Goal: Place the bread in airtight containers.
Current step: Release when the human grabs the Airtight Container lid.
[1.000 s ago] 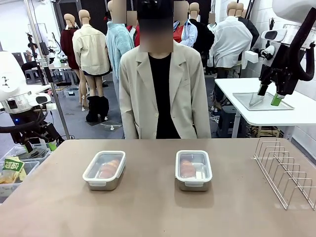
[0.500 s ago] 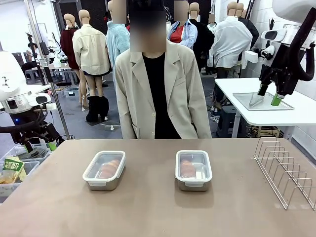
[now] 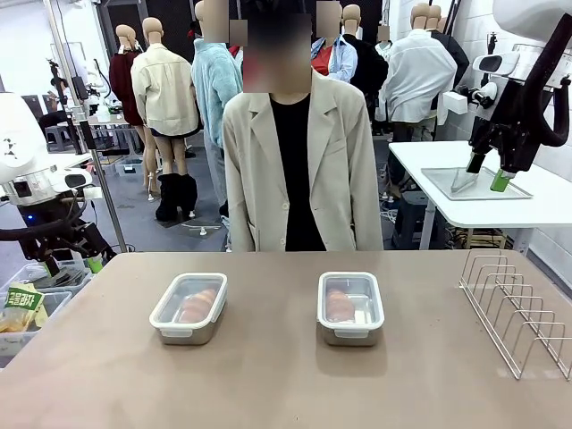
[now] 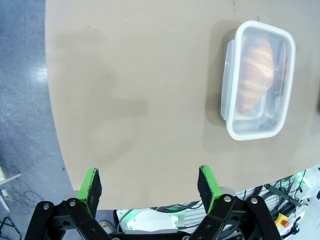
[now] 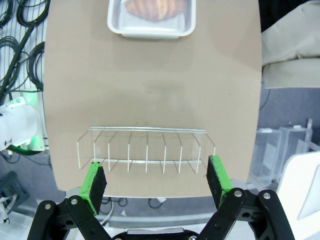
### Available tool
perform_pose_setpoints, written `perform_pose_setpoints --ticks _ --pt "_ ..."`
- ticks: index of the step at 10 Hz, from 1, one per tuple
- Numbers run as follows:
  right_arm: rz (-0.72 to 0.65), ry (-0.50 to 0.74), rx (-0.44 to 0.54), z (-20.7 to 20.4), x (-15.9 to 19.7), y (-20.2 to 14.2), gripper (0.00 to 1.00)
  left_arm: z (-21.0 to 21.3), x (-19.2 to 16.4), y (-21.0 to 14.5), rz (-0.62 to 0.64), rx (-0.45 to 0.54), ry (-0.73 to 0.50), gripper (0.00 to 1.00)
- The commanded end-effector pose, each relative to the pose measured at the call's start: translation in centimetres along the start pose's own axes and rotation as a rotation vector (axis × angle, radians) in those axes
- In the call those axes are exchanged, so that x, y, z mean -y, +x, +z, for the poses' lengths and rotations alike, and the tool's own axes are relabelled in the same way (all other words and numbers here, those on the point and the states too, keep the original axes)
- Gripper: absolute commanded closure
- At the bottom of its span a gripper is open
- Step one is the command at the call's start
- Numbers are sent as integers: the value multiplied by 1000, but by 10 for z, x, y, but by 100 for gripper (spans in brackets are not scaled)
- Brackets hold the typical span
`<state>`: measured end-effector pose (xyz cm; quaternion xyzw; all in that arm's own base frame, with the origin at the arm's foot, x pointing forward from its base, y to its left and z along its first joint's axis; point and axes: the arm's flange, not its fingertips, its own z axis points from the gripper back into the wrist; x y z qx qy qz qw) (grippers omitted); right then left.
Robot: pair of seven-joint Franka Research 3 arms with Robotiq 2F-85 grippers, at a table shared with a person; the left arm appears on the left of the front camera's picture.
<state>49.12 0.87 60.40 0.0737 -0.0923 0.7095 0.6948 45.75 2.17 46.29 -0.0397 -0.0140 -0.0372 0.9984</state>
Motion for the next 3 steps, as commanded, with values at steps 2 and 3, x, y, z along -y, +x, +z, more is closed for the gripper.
perform_pose_setpoints --ticks 2,3 --pt "-2 8 -7 2 -2 -1 0 2 0 1 1 0 7 0" --pt "-2 8 -7 2 -2 -1 0 2 0 1 1 0 7 0"
